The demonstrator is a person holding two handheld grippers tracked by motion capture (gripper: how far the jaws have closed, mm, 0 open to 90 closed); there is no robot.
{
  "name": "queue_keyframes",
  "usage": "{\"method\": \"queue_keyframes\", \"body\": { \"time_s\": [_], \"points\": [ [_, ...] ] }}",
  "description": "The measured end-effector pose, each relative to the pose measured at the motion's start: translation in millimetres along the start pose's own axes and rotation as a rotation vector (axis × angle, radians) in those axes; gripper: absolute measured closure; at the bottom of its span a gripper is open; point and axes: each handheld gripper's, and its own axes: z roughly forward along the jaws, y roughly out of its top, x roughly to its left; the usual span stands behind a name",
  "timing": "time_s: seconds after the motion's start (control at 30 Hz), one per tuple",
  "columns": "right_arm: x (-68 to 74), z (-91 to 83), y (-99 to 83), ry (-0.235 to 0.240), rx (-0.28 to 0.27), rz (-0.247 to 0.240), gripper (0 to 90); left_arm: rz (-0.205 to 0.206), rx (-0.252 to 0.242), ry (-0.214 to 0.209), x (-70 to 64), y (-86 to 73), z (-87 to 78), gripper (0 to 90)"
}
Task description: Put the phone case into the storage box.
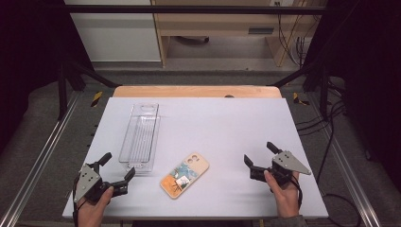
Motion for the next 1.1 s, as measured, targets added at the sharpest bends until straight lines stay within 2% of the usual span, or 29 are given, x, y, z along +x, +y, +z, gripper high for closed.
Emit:
{"method": "queue_keyframes", "body": {
  "time_s": [0.07, 0.13, 0.2, 0.4, 0.47, 0.5, 0.53, 0.57, 0.63, 0.7, 0.73, 0.9, 1.1],
  "points": [
    [0.4, -3.8, -1.4, 0.025, -0.013, 0.018, 3.2, 0.003, 0.007, -0.002, -1.9, 2.0, -0.3, 1.7],
    [-0.5, -6.0, -3.8, 0.039, -0.012, 0.009, 3.0, 0.01, 0.021, -0.009, -4.9, 5.5, -0.4, 1.7],
    [-1.4, -6.1, -5.3, 0.035, -0.007, 0.003, 3.3, 0.039, 0.059, -0.002, -8.7, 8.5, 0.4, 1.6],
    [-3.5, -8.1, -7.1, 0.043, -0.02, 0.02, 3.3, 0.064, 0.095, -0.031, -21.0, 20.1, 3.2, 1.8],
    [-3.2, -7.8, -8.7, 0.052, -0.011, 0.022, 4.9, 0.071, 0.115, -0.059, -30.1, 27.5, 6.8, 1.8],
    [-3.2, -7.8, -8.7, 0.052, -0.011, 0.022, 4.9, 0.071, 0.115, -0.059, -30.1, 27.5, 6.8, 1.8],
    [-2.0, -7.7, -8.6, 0.06, -0.001, 0.008, 5.0, 0.07, 0.132, -0.081, -37.0, 30.6, 10.8, 1.8],
    [-2.0, -7.7, -8.6, 0.06, -0.001, 0.008, 5.0, 0.07, 0.132, -0.081, -37.0, 30.6, 10.8, 1.8],
    [-1.5, -8.5, -8.6, 0.063, -0.007, 0.022, 4.2, 0.078, 0.175, -0.112, -48.3, 32.5, 18.8, 1.8],
    [-1.3, -8.7, -8.6, 0.059, -0.008, 0.018, 4.0, 0.079, 0.187, -0.124, -52.9, 32.5, 21.6, 1.9],
    [-0.8, -8.6, -8.3, 0.059, -0.011, 0.009, 3.8, 0.084, 0.213, -0.147, -59.6, 31.7, 25.7, 1.9],
    [0.8, -6.1, -9.7, 0.054, 0.003, -0.006, 3.5, 0.1, 0.251, -0.186, -69.7, 30.0, 37.6, 2.0],
    [-0.1, -7.2, -10.4, 0.043, -0.001, -0.001, 3.4, 0.115, 0.297, -0.223, -78.9, 32.4, 50.2, 1.9]
  ]
}}
